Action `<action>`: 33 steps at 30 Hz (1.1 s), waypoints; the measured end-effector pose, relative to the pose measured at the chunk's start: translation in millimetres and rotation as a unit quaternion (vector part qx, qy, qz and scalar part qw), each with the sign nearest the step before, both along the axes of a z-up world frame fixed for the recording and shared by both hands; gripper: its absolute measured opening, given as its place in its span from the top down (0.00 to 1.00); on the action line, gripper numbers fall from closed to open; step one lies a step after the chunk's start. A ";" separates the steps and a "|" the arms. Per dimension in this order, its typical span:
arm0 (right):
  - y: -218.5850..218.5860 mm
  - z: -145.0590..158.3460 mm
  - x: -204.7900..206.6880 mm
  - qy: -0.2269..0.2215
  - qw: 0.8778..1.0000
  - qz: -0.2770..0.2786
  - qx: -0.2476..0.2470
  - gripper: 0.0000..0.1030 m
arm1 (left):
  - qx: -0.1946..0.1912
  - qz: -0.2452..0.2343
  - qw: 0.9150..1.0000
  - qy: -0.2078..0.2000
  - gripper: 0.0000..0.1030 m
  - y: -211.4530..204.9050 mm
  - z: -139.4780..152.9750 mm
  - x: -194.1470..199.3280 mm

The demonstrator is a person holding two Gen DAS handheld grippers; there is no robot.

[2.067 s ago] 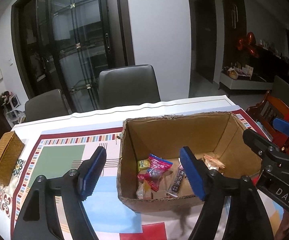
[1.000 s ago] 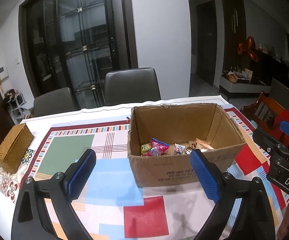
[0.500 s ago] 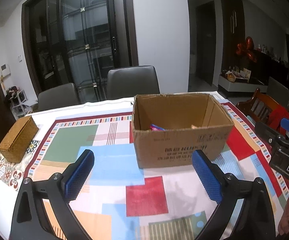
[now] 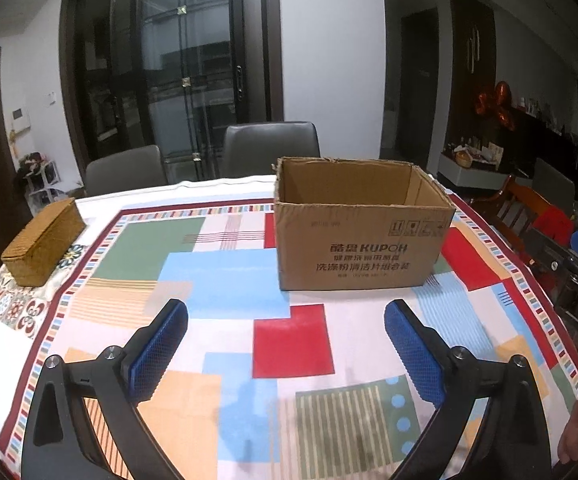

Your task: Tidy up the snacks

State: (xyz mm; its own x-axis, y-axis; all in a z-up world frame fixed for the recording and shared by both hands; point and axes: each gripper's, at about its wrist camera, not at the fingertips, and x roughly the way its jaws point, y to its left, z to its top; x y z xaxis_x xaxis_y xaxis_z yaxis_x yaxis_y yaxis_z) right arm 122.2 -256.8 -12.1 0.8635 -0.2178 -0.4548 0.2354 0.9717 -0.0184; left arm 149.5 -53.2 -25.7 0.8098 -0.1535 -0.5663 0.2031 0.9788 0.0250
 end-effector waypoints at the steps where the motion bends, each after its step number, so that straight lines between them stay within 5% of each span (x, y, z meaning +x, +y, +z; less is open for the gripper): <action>1: 1.2 0.9 -2.9 -0.002 1.000 0.001 0.002 0.17 | 0.001 0.003 1.000 -0.007 0.00 1.9 1.1 -5.8; 4: 4.3 0.9 -16.7 -0.013 1.000 -0.002 0.004 0.09 | 0.002 0.008 1.000 -0.017 0.00 5.1 2.5 -17.4; 20: 9.8 -13.3 -67.8 0.008 1.000 -0.004 0.008 0.09 | -0.007 0.024 1.000 -0.014 0.00 17.0 -7.5 -68.8; 33: 4.7 -0.3 -95.2 -0.021 0.999 -0.028 0.001 0.09 | -0.005 0.047 0.998 -0.040 0.00 28.3 2.6 -97.5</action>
State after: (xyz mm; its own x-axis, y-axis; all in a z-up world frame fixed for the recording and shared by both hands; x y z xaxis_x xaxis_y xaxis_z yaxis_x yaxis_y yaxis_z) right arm 27.0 -252.0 -12.3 0.8687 -0.2645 -0.4187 0.2891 0.9573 -0.0049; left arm 52.0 -24.9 -23.1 0.8633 -0.0799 -0.4984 0.1078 0.9938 0.0274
